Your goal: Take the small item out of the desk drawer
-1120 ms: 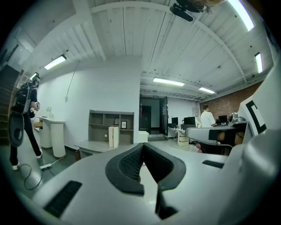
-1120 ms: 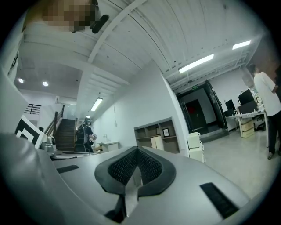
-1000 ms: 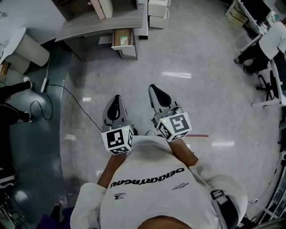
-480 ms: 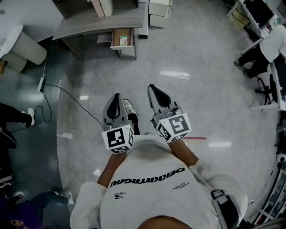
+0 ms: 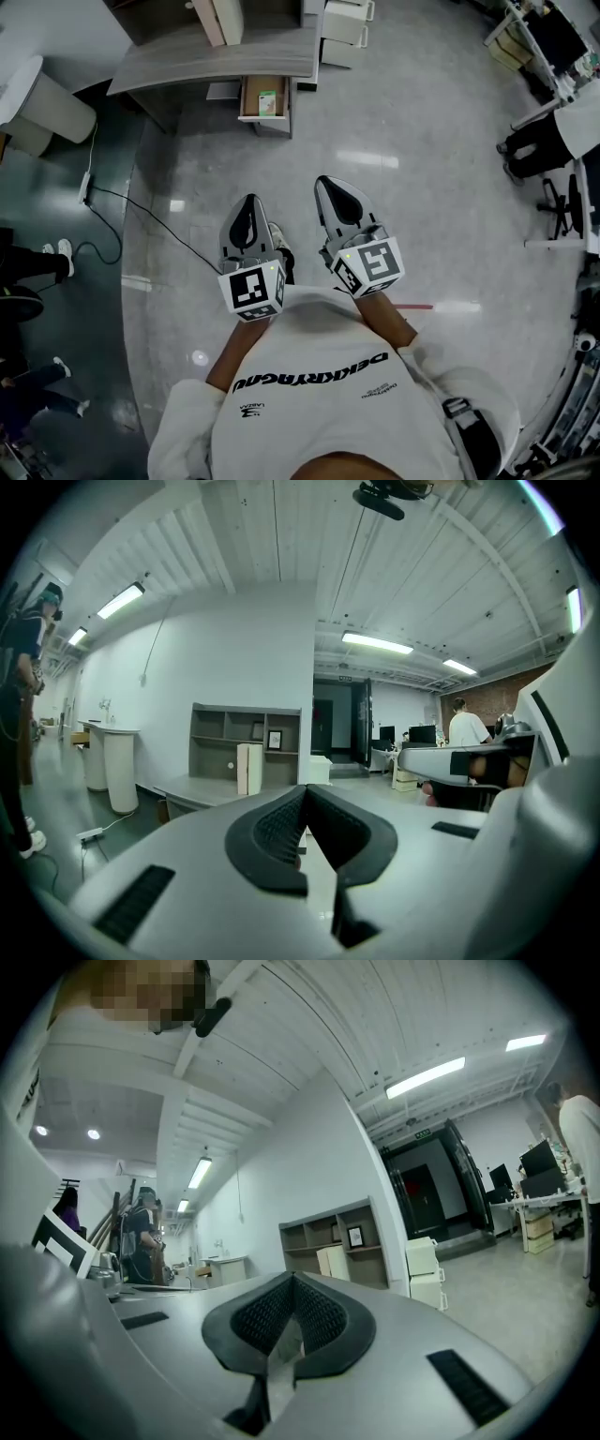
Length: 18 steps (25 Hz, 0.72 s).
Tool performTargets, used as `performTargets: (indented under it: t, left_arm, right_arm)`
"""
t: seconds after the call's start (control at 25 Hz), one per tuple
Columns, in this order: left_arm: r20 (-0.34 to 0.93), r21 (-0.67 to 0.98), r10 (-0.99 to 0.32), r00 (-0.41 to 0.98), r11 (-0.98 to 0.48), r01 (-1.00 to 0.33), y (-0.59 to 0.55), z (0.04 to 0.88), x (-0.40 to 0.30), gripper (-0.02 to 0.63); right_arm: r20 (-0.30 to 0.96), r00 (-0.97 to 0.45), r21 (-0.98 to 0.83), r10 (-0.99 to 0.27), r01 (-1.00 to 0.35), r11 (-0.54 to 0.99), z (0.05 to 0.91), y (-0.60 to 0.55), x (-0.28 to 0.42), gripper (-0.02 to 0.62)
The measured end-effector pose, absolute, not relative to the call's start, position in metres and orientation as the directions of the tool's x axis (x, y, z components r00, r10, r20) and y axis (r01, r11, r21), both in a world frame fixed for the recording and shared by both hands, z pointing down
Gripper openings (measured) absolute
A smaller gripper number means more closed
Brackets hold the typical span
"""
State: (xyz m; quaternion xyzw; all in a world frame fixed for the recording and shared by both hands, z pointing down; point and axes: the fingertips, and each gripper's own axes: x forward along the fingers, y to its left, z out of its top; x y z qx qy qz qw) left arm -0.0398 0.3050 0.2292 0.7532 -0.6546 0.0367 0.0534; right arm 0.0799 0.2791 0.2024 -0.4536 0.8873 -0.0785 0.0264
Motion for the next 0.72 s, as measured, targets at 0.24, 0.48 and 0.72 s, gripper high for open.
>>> performTargets:
  t: [0.24,0.48,0.72]
  left_arm:
    - [0.147,0.039,-0.976,0.163,-0.159,-0.986,0.224,0.228,-0.066,0.015]
    - [0.165,0.04,-0.965,0.203,-0.199,-0.979,0.148,0.233,-0.088,0.015]
    - [0.17,0.034,-0.953,0.251,-0.249,-0.968,0.082,0.24,-0.102,0.015]
  right_arm:
    - [0.049,-0.58,-0.163,-0.813,-0.808,0.566,0.202,0.202,0.05,0.032]
    - [0.061,-0.562,-0.166,-0.825,-0.821,0.547,0.203,0.129,0.025,0.032]
    - [0.065,-0.534,-0.161,-0.843,-0.839,0.52,0.208,0.065,0.007,0.032]
